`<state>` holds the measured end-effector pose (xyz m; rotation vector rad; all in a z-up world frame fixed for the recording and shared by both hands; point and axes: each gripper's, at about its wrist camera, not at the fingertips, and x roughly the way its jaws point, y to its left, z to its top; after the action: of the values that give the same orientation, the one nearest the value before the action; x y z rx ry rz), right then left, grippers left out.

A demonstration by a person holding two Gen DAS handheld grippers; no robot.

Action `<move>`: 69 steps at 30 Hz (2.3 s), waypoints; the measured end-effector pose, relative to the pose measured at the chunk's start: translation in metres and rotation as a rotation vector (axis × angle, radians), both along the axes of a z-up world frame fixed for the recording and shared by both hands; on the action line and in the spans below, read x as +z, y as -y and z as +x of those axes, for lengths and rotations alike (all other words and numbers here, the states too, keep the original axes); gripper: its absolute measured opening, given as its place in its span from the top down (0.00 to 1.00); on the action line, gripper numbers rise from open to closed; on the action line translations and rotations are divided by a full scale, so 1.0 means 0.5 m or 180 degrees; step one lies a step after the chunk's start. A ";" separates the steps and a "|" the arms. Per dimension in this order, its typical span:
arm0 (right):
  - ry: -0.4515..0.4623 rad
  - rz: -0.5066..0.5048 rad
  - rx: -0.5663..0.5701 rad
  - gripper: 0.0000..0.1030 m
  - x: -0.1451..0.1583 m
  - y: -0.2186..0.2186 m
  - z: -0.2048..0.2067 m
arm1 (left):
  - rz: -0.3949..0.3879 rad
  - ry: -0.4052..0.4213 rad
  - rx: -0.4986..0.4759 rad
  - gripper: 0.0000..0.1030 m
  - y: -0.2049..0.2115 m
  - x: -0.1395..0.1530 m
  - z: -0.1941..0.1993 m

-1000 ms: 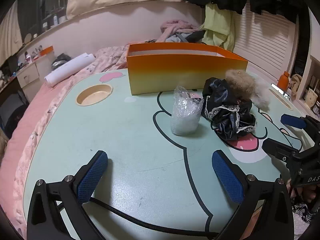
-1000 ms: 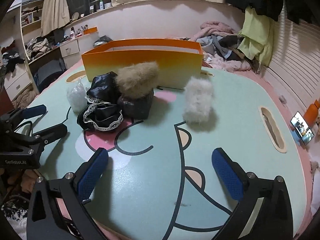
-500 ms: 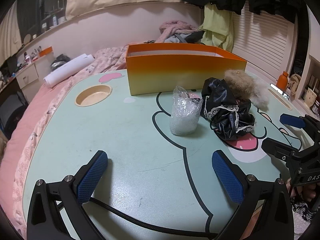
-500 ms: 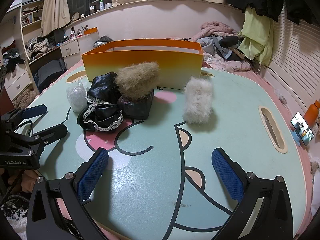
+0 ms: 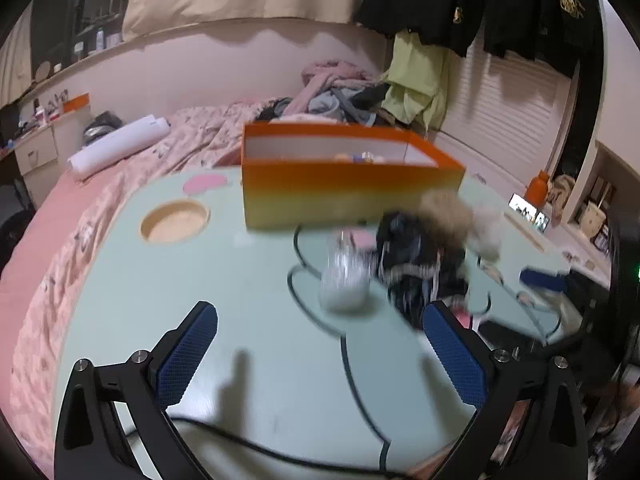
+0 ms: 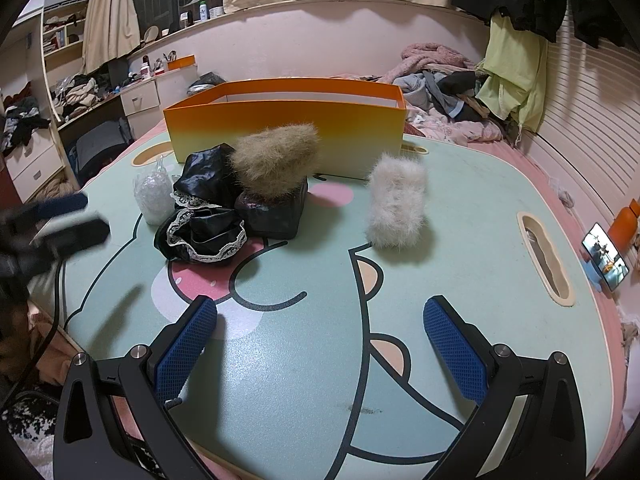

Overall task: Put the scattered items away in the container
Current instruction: 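Grasp the clear plastic bag with the left gripper, then grasp the white fluffy plush with the right gripper while the left carries the bag to the box, then drop the white plush into the orange box with the right gripper while the left drops the bag in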

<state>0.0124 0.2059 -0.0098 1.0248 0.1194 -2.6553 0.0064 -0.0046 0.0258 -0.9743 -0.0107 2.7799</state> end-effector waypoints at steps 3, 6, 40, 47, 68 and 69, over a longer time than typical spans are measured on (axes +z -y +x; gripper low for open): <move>0.0000 -0.0002 0.0000 0.00 0.000 0.000 0.000 | -0.0103 0.0081 0.0015 0.21 -0.007 0.013 -0.046; -0.0001 -0.0002 -0.0001 0.00 0.000 0.000 0.001 | -0.0102 0.0290 -0.0056 0.24 -0.021 -0.004 -0.089; 0.0358 -0.0820 -0.0229 0.77 0.056 -0.096 -0.145 | 0.0198 0.0091 -0.0029 0.74 0.022 -0.012 0.003; 0.0029 -0.0613 -0.0049 0.77 0.145 -0.064 -0.158 | 0.0195 -0.0085 -0.0143 0.74 0.013 0.076 -0.054; 0.0257 -0.0486 -0.0073 0.42 0.131 0.054 -0.383 | 0.0329 0.0567 0.0107 0.21 -0.001 0.075 -0.389; 0.0182 -0.0461 -0.0115 0.35 0.135 0.054 -0.376 | 0.0376 0.0489 0.0077 0.20 0.003 0.080 -0.379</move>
<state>-0.1756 0.1790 0.0576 1.0634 -0.1030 -2.6192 -0.1832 -0.0060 0.0659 -1.1607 -0.2074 2.6832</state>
